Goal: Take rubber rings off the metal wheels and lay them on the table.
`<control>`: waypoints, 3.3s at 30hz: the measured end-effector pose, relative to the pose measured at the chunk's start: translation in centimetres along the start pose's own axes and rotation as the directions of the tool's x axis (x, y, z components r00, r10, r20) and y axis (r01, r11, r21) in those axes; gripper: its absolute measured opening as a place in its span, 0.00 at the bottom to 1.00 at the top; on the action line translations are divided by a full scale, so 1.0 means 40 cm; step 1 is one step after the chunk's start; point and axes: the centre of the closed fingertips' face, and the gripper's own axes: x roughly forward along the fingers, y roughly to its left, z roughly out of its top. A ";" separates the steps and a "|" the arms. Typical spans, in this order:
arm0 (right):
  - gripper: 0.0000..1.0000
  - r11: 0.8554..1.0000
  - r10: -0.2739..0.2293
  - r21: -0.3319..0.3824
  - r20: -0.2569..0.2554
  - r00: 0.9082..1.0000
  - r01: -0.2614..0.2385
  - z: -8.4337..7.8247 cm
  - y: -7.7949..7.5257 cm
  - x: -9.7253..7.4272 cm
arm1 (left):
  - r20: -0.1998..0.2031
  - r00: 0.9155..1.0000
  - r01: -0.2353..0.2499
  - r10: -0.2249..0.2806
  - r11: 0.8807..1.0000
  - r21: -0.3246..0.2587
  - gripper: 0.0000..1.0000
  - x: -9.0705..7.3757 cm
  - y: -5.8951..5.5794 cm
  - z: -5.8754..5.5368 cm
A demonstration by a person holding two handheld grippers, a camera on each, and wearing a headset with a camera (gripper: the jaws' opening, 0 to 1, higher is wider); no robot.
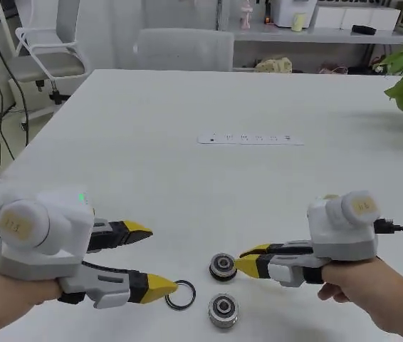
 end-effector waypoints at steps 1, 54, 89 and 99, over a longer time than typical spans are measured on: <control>0.11 1.000 -0.002 -0.007 -0.005 1.000 0.002 -0.003 -0.002 0.000 | 0.001 1.000 0.002 -0.002 1.000 0.001 0.52 0.003 0.001 0.002; 0.07 0.992 -0.011 -0.125 -0.097 0.995 -0.001 -0.070 -0.032 0.053 | -0.056 0.994 0.092 -0.094 0.995 -0.028 0.46 0.155 -0.007 -0.021; 0.00 0.995 -0.012 -0.096 -0.084 0.996 0.004 -0.073 -0.038 0.049 | -0.088 0.990 0.108 -0.109 0.994 -0.015 0.33 0.227 -0.005 -0.022; 0.00 0.995 -0.013 -0.098 -0.085 0.996 0.004 -0.073 -0.039 0.050 | -0.107 0.986 0.126 -0.126 0.992 -0.010 0.25 0.254 -0.017 -0.031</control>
